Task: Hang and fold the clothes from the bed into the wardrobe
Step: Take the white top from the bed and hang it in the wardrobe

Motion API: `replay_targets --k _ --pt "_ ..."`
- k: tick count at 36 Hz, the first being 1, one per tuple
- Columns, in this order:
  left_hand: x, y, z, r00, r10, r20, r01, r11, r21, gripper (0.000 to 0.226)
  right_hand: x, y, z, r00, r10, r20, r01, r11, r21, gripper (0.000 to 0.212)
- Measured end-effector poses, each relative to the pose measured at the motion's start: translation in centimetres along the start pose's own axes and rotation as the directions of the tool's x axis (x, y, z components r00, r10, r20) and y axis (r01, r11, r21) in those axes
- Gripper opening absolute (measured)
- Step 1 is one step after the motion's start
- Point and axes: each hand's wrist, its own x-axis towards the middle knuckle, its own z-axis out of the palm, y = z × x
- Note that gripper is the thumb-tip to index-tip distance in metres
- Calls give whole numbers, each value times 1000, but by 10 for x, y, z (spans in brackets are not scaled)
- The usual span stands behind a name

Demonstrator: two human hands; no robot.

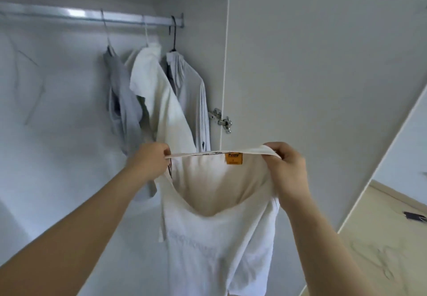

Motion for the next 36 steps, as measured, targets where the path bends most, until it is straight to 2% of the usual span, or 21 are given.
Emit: replay_targets --k 3,5,7,9,11,13,15,20,23,26,28,29,31,33,36 --pt "-2 -14 -24 995 -99 -25 99 995 7 17 17 -14 13 996 -49 69 48 999 16 27" --pt "-4 -17 -37 984 -176 -3 174 973 -152 20 28 -18 18 995 -72 73 73 997 -11 26" --pt "-10 -19 -54 964 -265 40 257 874 -411 21 39 -22 25 990 -106 95 113 992 -65 25" --pt "-19 -20 -69 947 -304 104 301 725 -620 27 51 -23 30 990 -102 102 115 985 -131 24" --pt "-27 -24 -80 939 -319 132 308 601 -737 33 60 -17 38 993 -87 73 101 974 -202 17" --pt "-34 -27 -86 929 -350 121 307 542 -783 32 63 -14 43 997 -75 26 79 953 -293 15" --pt "-43 -32 -89 916 -391 87 310 555 -772 26 60 -13 48 998 -58 26 63 960 -273 15" --pt "-59 -41 -89 908 -418 -10 349 771 -533 3 52 -9 60 994 -16 110 26 995 -93 16" --pt "-69 -49 -87 882 -468 -59 417 832 -366 18 47 -8 68 978 9 209 1 999 -49 21" --pt "-78 -61 -84 801 -542 -254 480 836 -266 29 42 -8 76 956 -3 292 13 999 -31 23" --pt "-85 -70 -81 700 -580 -416 448 811 -376 20 39 -11 83 942 -32 333 38 999 -11 23" --pt "-87 -74 -79 646 -612 -456 383 777 -500 15 37 -14 87 934 -47 353 48 999 6 24" --pt "-92 -73 -83 573 -707 -414 211 616 -759 13 31 -22 95 918 -68 390 57 998 40 25" --pt "-95 -72 -94 566 -776 -278 51 370 -928 7 25 -28 105 903 -79 423 58 996 63 24" --pt "-100 -74 -114 621 -778 -97 -159 -3 -987 20 15 -35 121 861 -69 505 40 997 70 20"
